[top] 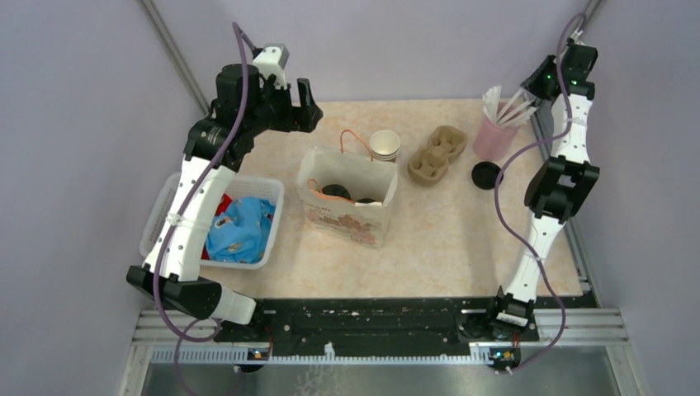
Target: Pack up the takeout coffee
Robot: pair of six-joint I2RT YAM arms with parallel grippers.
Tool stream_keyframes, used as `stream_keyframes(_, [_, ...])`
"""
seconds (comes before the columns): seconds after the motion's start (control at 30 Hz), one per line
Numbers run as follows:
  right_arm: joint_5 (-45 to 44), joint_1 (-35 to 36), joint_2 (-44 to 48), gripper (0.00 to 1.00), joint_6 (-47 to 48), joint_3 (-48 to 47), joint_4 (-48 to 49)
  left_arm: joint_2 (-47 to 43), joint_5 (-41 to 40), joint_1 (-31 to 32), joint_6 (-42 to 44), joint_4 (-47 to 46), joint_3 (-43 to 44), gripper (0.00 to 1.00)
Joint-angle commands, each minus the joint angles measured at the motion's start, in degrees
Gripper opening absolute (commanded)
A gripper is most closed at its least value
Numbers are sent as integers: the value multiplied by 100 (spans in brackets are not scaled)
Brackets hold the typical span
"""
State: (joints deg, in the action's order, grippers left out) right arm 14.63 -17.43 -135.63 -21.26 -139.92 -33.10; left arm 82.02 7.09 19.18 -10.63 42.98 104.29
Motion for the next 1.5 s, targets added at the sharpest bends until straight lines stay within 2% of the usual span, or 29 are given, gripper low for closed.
stream_keyframes(0.0, [-50,-7,116,17,165,-273,-47,-164,98,-28,-62,-224,-9,91])
stream_keyframes(0.03, [-55,-6,116,13,166,-279,-41,-168,111,-29,-62,-216,-13,91])
stream_keyframes(0.2, [42,2,172,8,53,-327,45,-226,115,-38,-23,-194,14,91])
stream_keyframes(0.33, [285,3,365,0,-395,-516,241,-365,77,-46,17,-133,32,91])
stream_keyframes(0.57, [443,3,1206,0,-931,-714,555,-1055,8,-46,-26,-129,-312,91])
stream_keyframes(0.67, [838,15,1660,0,-1230,-806,488,-1348,63,-51,-6,-106,-354,92])
stream_keyframes(0.77, [1455,186,2480,0,-1209,-476,451,-1598,111,-52,35,-103,-410,92])
stream_keyframes(0.97, [2147,1220,3742,0,-691,-163,-187,-2032,164,-37,-58,-193,-709,92])
stream_keyframes(1.17, [2292,2672,4591,0,-1309,598,-83,-2300,378,19,-304,-203,-936,92])
stream_keyframes(1.3, [2119,3527,4690,0,-1595,737,98,-2402,350,39,-372,-155,-949,92])
stream_keyframes(1.47, [1892,4356,4396,0,-1713,684,242,-2477,377,41,-404,-115,-921,92])
